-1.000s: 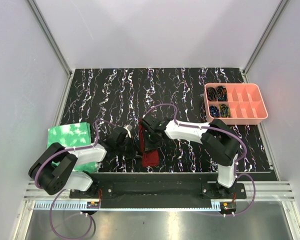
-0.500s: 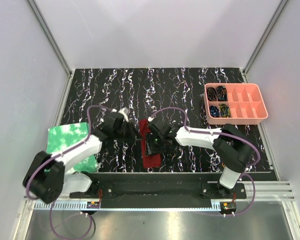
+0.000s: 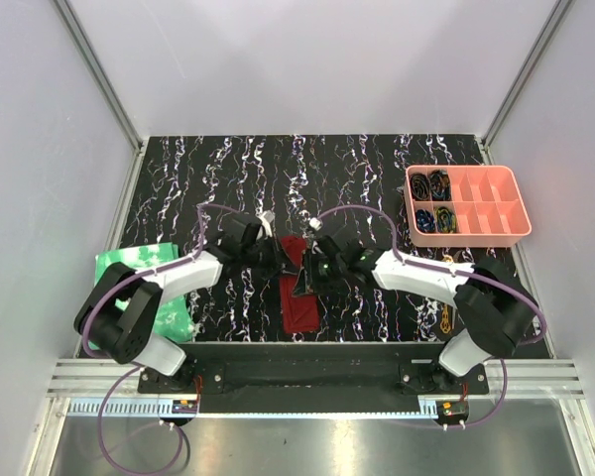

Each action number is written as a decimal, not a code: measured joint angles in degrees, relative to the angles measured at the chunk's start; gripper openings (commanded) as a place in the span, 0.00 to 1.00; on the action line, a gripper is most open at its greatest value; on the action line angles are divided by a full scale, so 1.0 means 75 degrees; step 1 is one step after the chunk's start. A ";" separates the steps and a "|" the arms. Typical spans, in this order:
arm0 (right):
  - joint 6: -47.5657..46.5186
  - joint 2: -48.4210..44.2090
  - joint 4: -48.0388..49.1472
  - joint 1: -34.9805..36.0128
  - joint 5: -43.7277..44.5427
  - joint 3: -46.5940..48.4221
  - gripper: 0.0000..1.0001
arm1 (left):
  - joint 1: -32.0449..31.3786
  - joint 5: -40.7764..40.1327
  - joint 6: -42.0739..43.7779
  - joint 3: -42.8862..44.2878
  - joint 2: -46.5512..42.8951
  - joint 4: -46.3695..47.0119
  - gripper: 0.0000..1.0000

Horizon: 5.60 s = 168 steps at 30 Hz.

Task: Fold the napkin into a case and place the utensils inside
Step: Smooth out the smaller rectangle-folded napkin at the center of the board, then pick up the smaller rectangle-folded napkin from the center of the board.

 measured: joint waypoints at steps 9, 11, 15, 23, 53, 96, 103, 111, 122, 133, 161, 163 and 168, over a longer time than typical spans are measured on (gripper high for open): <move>0.0169 -0.0187 0.0210 -0.1064 -0.0542 -0.0335 0.18 | -0.0256 0.0271 0.0047 -0.0044 0.0615 0.0297 0.04; 0.0111 -0.0163 0.0192 -0.1361 -0.0635 -0.0280 0.18 | -0.0256 0.0262 0.0149 -0.0146 0.0624 0.0315 0.04; -0.0093 0.0577 0.0105 -0.1553 -0.0860 0.0545 0.17 | -0.0245 0.0154 0.0347 -0.0565 0.0624 0.0329 0.03; -0.0245 0.2334 0.0268 -0.1536 -0.1507 0.1682 0.16 | -0.0204 0.0122 0.0376 -0.1326 0.0312 0.0793 0.03; 0.0093 0.4191 0.0941 -0.1743 -0.2512 0.2824 0.15 | -0.0195 0.0055 -0.0187 -0.2259 0.0131 0.2401 0.19; 0.1614 0.4459 0.2413 -0.2122 -0.2422 0.2687 0.00 | -0.0315 -0.4925 0.2465 0.3130 0.2031 -0.3217 0.26; 0.1644 0.4462 0.2480 -0.2122 -0.2474 0.2678 0.00 | -0.0347 -0.5033 0.2532 0.3383 0.2157 -0.3331 0.06; 0.1734 0.4663 0.2640 -0.2122 -0.2573 0.2681 0.00 | -0.0420 -0.5018 0.2576 0.3413 0.2157 -0.3346 0.00; 0.1833 0.4689 0.2716 -0.2124 -0.2652 0.2681 0.00 | -0.0522 -0.5030 0.2515 0.3410 0.2159 -0.3343 0.28; 0.1900 0.4730 0.2809 -0.2124 -0.2707 0.2684 0.00 | -0.0522 -0.5091 0.2567 0.3413 0.2398 -0.3337 0.00; 0.2984 0.5412 0.3637 -0.2136 -0.3392 0.3153 0.09 | -0.0079 -0.4689 0.2366 0.2841 0.1903 -0.2798 0.21; 0.2541 0.5132 0.3037 -0.2130 -0.3246 0.3127 0.15 | -0.0003 -0.4613 0.2302 0.2838 0.1836 -0.2838 0.34; 0.1376 0.4132 0.1437 -0.2130 -0.2894 0.3130 0.26 | 0.0090 -0.4395 0.2148 0.2821 0.0912 -0.3118 0.47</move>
